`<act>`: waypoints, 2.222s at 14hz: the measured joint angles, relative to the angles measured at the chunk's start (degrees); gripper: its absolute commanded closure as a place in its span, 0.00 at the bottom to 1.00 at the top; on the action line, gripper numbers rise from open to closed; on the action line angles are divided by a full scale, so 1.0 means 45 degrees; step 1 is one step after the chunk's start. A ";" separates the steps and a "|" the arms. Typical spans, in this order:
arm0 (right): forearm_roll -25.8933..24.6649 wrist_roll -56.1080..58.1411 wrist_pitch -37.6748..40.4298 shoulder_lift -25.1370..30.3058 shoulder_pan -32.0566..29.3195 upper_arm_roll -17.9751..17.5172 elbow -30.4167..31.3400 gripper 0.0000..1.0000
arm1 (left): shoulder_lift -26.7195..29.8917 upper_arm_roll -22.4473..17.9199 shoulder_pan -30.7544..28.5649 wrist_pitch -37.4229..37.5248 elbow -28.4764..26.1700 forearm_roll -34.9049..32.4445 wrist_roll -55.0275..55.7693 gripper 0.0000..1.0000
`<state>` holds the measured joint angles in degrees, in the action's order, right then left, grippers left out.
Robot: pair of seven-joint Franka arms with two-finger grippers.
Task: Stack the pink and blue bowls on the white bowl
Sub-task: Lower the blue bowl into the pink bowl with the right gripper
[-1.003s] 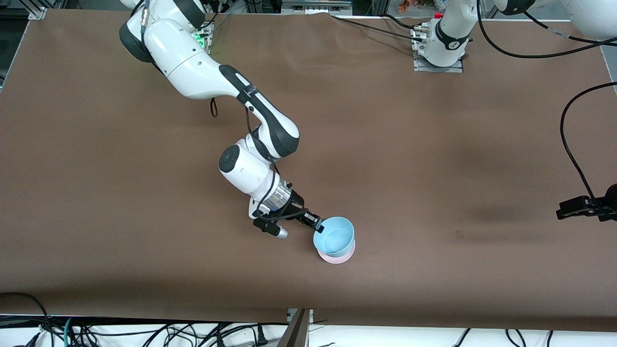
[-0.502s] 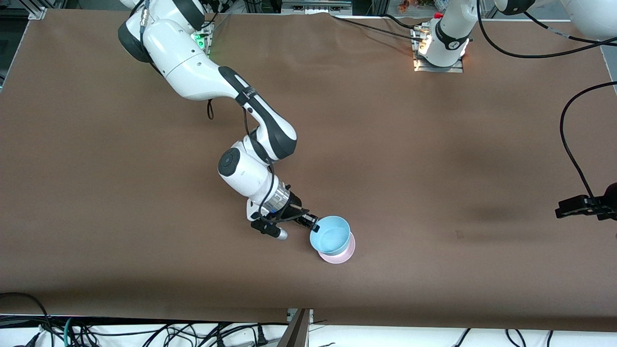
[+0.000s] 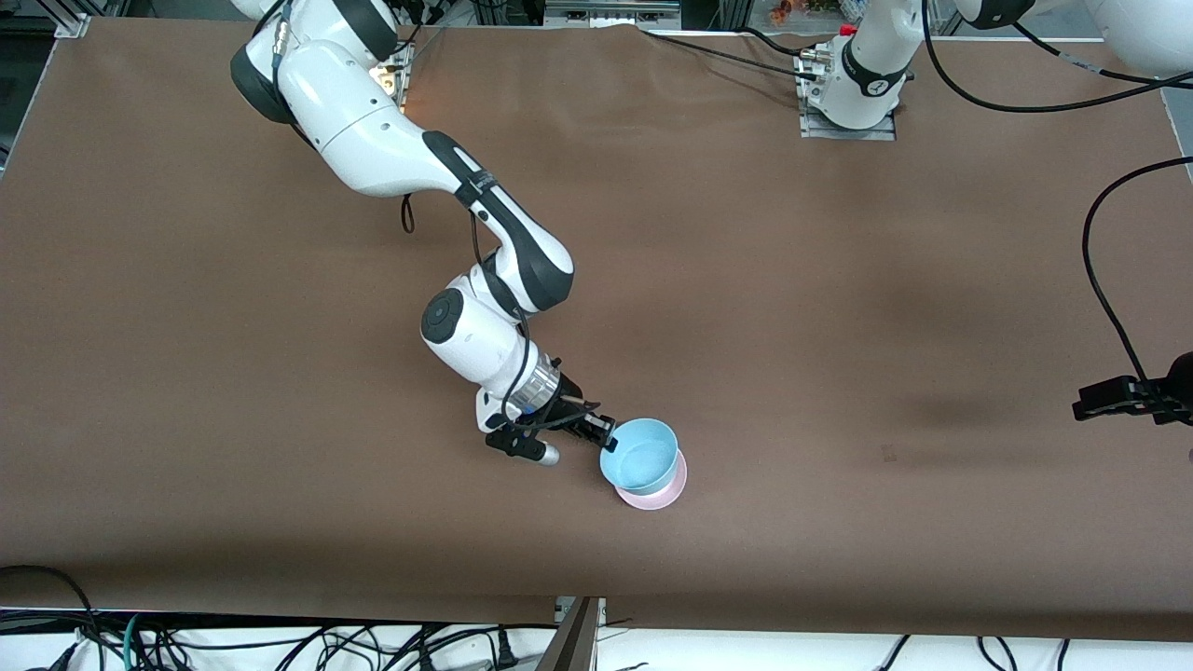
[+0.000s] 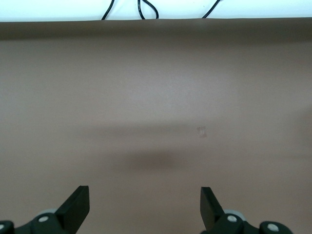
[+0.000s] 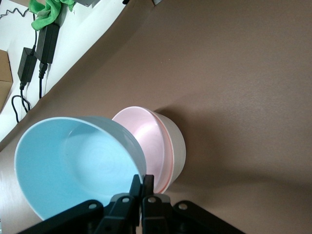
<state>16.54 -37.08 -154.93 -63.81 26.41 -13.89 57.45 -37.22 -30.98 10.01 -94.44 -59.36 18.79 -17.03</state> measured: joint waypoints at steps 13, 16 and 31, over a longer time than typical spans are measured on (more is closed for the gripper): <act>-0.0061 0.0399 0.0519 -0.0241 0.0033 0.0033 -0.0231 1.00 | 0.0000 0.0000 0.0002 0.0034 0.0000 0.0000 0.0000 0.00; -0.0326 0.0401 0.0874 -0.0243 0.0034 0.0047 -0.0246 1.00 | 0.0000 0.0000 0.0002 0.0035 0.0000 0.0000 0.0000 0.00; -0.0444 0.1856 0.1344 -0.0273 0.0030 0.0164 -0.0624 1.00 | 0.0000 0.0000 0.0002 0.0039 0.0000 0.0000 0.0000 0.00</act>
<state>14.54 -28.73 -148.88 -65.03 26.54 -13.15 54.64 -37.22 -30.98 10.02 -94.27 -59.36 18.79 -17.03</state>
